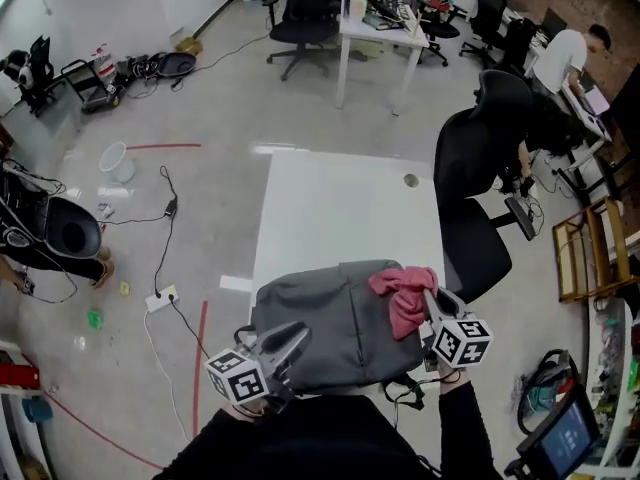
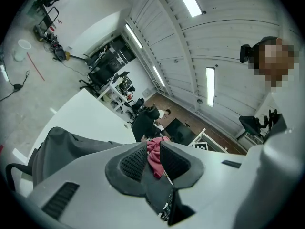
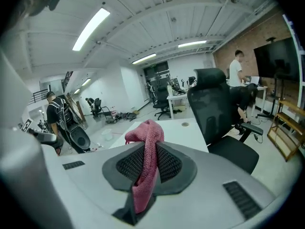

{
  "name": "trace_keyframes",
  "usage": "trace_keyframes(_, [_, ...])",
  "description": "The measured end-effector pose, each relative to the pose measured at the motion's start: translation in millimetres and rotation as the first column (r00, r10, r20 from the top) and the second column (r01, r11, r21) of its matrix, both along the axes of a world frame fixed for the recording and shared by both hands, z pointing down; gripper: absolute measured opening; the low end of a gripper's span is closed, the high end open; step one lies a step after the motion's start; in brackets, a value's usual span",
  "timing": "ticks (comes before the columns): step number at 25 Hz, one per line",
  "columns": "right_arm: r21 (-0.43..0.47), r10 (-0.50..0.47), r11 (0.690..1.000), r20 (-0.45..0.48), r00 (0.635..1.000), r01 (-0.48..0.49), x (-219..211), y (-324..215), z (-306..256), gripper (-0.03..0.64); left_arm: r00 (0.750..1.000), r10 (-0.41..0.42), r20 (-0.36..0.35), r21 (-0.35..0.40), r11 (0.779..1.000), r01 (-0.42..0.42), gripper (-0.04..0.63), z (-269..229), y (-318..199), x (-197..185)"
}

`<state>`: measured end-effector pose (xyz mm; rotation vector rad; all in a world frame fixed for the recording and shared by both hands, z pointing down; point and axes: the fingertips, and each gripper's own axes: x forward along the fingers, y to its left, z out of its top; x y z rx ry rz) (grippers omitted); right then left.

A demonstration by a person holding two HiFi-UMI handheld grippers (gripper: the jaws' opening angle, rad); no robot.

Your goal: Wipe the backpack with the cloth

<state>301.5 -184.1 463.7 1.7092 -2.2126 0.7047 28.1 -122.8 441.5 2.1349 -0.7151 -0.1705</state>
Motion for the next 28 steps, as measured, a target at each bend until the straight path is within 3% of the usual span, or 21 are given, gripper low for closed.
trace_keyframes(3, [0.009, 0.036, 0.999, -0.004, 0.999, -0.036, 5, -5, 4, 0.058, 1.0, 0.008, -0.001, 0.005, 1.0, -0.008, 0.097, 4, -3, -12])
trace_keyframes(6, [-0.045, 0.008, 0.999, -0.002, 1.0, -0.008, -25, -1, 31, 0.058, 1.0, -0.007, 0.002, 0.0, 1.0, 0.007, 0.097, 6, 0, -33])
trace_keyframes(10, [-0.115, -0.078, 0.99, 0.013, 0.997, 0.079, -97, 3, 65, 0.058, 1.0, -0.024, 0.005, -0.012, 1.0, 0.024, 0.097, 8, -1, -66])
trace_keyframes(15, [-0.199, -0.219, 0.955, 0.026, 0.975, 0.219, -204, 21, 105, 0.058, 0.999, -0.04, 0.015, -0.026, 0.999, 0.04, 0.097, 12, 1, -113])
trace_keyframes(19, [-0.219, -0.343, 0.912, 0.057, 0.937, 0.347, -286, 33, 114, 0.058, 0.999, -0.049, 0.021, -0.036, 0.998, 0.05, 0.097, 17, -2, -143])
trace_keyframes(23, [-0.193, -0.469, 0.856, 0.105, 0.877, 0.48, -358, 46, 108, 0.058, 0.998, -0.054, 0.028, -0.035, 0.998, 0.055, 0.097, 21, -5, -160])
trace_keyframes(28, [-0.129, -0.543, 0.811, 0.197, 0.817, 0.57, -394, 55, 85, 0.058, 0.997, -0.078, 0.028, -0.024, 0.997, 0.079, 0.097, 18, -1, -164])
